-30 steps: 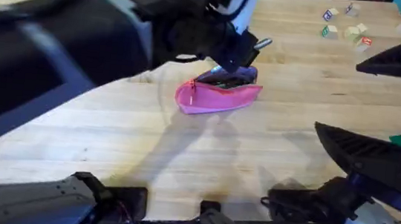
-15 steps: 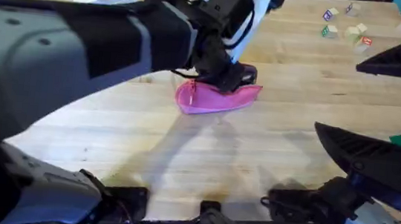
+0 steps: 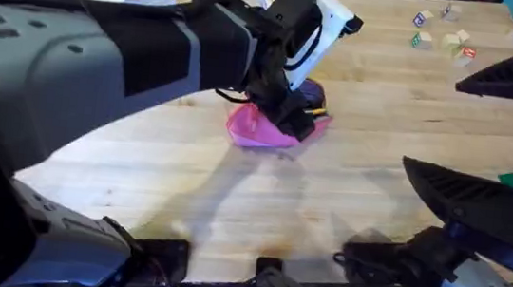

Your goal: Unzip the bag, pick up the pens from the table one at a time and place them inside, then zip the bag closed.

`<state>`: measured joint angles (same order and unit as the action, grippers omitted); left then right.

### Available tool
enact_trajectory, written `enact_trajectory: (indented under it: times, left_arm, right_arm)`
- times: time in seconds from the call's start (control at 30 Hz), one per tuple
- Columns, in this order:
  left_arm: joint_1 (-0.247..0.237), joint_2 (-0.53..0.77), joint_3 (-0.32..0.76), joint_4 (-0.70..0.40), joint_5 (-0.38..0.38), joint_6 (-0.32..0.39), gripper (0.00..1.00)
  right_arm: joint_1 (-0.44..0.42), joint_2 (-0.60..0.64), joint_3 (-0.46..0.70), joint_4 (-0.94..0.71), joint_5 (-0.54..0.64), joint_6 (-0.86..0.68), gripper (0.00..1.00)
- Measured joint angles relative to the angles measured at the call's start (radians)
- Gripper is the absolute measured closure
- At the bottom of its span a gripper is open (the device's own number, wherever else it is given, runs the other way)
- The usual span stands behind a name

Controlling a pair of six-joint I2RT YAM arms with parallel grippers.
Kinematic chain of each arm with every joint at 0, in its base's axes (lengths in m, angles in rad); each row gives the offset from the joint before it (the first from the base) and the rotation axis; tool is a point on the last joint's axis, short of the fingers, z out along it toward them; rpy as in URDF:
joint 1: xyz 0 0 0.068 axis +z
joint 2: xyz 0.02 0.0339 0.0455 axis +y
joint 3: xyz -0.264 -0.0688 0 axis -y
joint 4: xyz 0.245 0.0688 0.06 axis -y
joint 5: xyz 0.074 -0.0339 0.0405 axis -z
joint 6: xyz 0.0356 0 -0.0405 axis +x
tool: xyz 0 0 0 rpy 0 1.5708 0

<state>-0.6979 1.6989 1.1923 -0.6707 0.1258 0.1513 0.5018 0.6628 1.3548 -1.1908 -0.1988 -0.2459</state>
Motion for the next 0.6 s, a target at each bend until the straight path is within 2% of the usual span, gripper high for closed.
enact_trajectory:
  times: [0.03,0.07,0.27,0.47,0.6]
  left_arm:
    - [0.000,0.000,0.000,0.001,0.000,-0.001,0.033]
    - [0.000,0.000,0.000,0.001,-0.002,0.000,0.016]
    - [0.000,-0.029,0.000,-0.006,-0.002,-0.001,0.009]
    - [0.001,-0.188,0.000,-0.025,-0.003,0.000,0.009]
    - [0.022,-0.307,0.000,-0.063,-0.014,0.007,0.007]
  right_arm:
    - [0.000,0.000,0.000,0.000,0.000,0.000,0.004]
    - [0.000,0.000,0.000,0.000,0.000,0.000,0.003]
    - [0.000,0.000,0.000,0.000,0.000,0.000,0.003]
    - [0.000,0.000,0.000,0.000,0.000,0.000,0.003]
    - [0.000,0.000,0.000,0.000,0.000,0.000,0.004]
